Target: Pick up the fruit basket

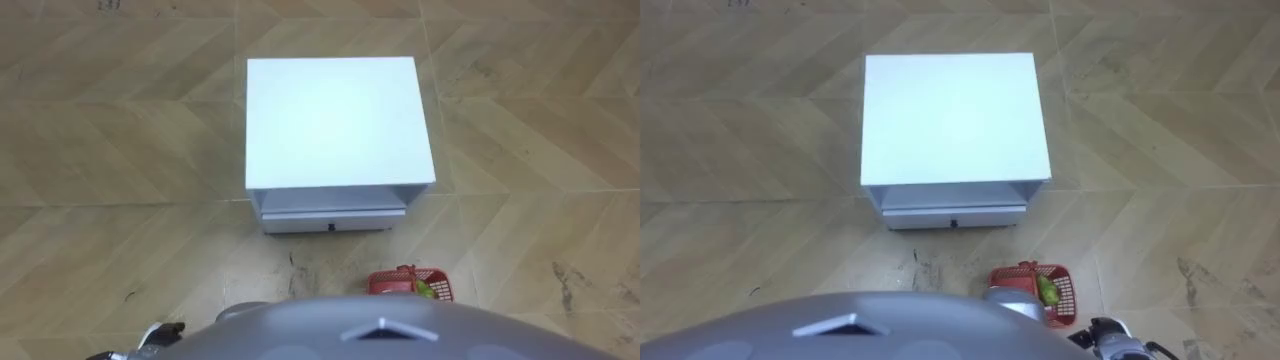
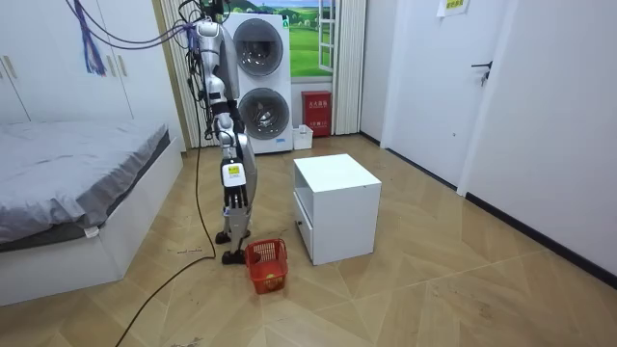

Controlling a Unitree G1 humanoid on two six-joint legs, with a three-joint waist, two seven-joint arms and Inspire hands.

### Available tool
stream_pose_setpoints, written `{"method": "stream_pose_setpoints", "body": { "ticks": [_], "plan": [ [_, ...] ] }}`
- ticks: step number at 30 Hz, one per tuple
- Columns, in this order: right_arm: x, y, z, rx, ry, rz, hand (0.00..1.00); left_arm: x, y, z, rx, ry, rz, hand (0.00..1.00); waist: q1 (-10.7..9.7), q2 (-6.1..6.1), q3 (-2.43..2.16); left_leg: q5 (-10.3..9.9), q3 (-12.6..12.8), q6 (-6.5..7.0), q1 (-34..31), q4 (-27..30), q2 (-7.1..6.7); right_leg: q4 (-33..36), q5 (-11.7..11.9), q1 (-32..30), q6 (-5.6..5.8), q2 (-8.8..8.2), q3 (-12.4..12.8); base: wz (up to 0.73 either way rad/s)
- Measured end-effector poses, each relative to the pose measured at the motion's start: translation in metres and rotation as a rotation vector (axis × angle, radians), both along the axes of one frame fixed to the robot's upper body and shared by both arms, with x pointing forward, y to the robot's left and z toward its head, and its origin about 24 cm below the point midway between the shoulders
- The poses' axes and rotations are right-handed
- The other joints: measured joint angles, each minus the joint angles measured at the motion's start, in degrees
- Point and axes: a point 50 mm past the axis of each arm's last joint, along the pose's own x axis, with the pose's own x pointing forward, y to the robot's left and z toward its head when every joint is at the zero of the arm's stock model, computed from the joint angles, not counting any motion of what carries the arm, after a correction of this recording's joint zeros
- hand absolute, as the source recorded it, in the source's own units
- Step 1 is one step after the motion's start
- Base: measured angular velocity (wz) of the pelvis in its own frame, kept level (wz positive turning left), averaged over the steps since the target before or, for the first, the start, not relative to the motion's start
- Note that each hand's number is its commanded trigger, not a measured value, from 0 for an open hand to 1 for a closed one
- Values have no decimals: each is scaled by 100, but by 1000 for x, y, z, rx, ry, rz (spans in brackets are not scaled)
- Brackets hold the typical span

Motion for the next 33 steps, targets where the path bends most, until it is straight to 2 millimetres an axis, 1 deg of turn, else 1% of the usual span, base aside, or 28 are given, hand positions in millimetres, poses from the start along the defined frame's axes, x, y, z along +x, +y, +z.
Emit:
{"method": "stream_pose_setpoints", "body": {
  "ticks": [3,7,15,26,30,31,32,33],
  "plan": [
    [0,0,0,2,-6,2,0,-1,0,0,0,-1,-1,0,-6,23,4,0,-31,0,-3,0,-4,-2,-1,6,1,-7,-38,5],
    [2,1,0,3,-14,13,0,0,0,0,4,-9,-2,0,6,21,6,3,-28,-5,-17,-5,-4,-3,-1,8,1,-6,-37,0],
    [1,0,0,-9,-37,-25,0,0,1,0,16,-18,-3,0,5,27,3,3,-3,-4,-5,0,-5,0,-1,14,1,-8,-24,0],
    [3,0,0,-23,-57,-36,0,-7,-1,0,23,-27,-3,0,0,94,0,3,-21,-3,-25,-2,-19,40,-2,-22,2,-29,-46,1],
    [8,0,1,-24,-72,-33,0,-5,-1,0,25,-31,-3,0,-12,117,-13,1,-20,4,-208,70,-34,304,-35,-295,-1,-89,-72,0],
    [8,0,1,-24,-74,-34,0,-4,-1,0,25,-33,-3,0,-11,123,-9,1,-19,5,-229,89,-40,364,-45,-334,-4,-95,-75,-3],
    [8,-1,1,-25,-77,-33,0,-3,-1,0,24,-35,-5,0,-15,140,-22,0,-18,10,-268,107,-60,510,-78,-441,-3,-129,-61,0],
    [9,-1,1,-26,-83,-40,0,-3,-1,0,21,-39,-4,0,-32,118,-11,-6,-16,21,-328,196,-100,687,-133,-541,23,-210,-67,0]
  ]
}}
